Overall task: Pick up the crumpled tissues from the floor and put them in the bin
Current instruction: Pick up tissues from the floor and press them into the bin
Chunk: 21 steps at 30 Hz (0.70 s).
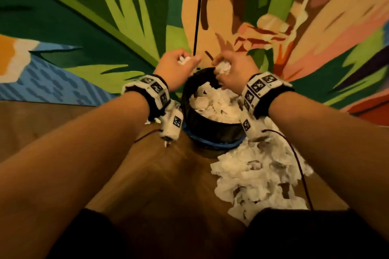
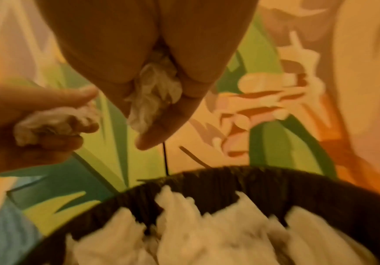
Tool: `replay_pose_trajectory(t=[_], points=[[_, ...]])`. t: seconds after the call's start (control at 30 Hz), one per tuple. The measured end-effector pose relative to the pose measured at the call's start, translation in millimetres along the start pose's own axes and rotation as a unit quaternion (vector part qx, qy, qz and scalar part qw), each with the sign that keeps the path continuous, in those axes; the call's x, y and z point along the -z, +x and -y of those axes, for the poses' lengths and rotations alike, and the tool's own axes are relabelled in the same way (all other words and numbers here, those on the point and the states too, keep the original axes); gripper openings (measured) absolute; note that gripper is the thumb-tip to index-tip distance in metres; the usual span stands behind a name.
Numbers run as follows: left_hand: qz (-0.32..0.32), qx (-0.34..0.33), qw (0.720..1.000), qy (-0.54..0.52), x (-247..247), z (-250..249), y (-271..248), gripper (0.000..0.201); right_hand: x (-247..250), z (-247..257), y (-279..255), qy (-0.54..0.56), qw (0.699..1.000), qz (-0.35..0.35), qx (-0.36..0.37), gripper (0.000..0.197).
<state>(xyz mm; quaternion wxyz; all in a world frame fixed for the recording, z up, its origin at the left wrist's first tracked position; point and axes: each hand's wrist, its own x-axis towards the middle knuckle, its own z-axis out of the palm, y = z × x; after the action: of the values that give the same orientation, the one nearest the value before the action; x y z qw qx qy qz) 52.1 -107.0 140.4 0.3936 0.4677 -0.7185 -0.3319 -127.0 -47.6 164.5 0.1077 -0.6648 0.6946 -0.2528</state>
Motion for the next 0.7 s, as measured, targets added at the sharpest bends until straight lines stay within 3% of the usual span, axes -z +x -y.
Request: replay_pose_trajectory(t=[0.1, 0.17, 0.3, 0.4, 0.53, 0.63, 0.7], points=[[0.062, 0.021, 0.997, 0.046, -35, 1, -14, 0.023, -22, -27, -14, -0.024, 0.999, -0.001, -0.039, 0.013], [0.116, 0.021, 0.99, 0.083, -52, 3, -20, 0.016, -37, -40, -22, -0.023, 0.998, 0.032, -0.057, 0.019], [0.183, -0.007, 0.963, 0.196, -71, 9, -33, 0.036, -54, -54, -29, -0.08, 0.982, 0.136, -0.104, 0.052], [0.233, -0.03, 0.945, 0.226, -74, 19, -34, 0.038, -58, -62, -29, -0.115, 0.97, 0.183, -0.108, 0.057], [0.22, -0.074, 0.928, 0.291, -73, 28, -28, 0.02, -56, -66, -29, -0.18, 0.95, 0.236, -0.093, 0.045], [0.184, -0.093, 0.913, 0.351, -72, 30, -26, 0.022, -55, -63, -28, -0.231, 0.951, 0.199, -0.055, 0.045], [0.208, -0.071, 0.919, 0.328, -72, 29, -25, 0.023, -55, -60, -28, -0.239, 0.953, 0.18, -0.052, 0.041]])
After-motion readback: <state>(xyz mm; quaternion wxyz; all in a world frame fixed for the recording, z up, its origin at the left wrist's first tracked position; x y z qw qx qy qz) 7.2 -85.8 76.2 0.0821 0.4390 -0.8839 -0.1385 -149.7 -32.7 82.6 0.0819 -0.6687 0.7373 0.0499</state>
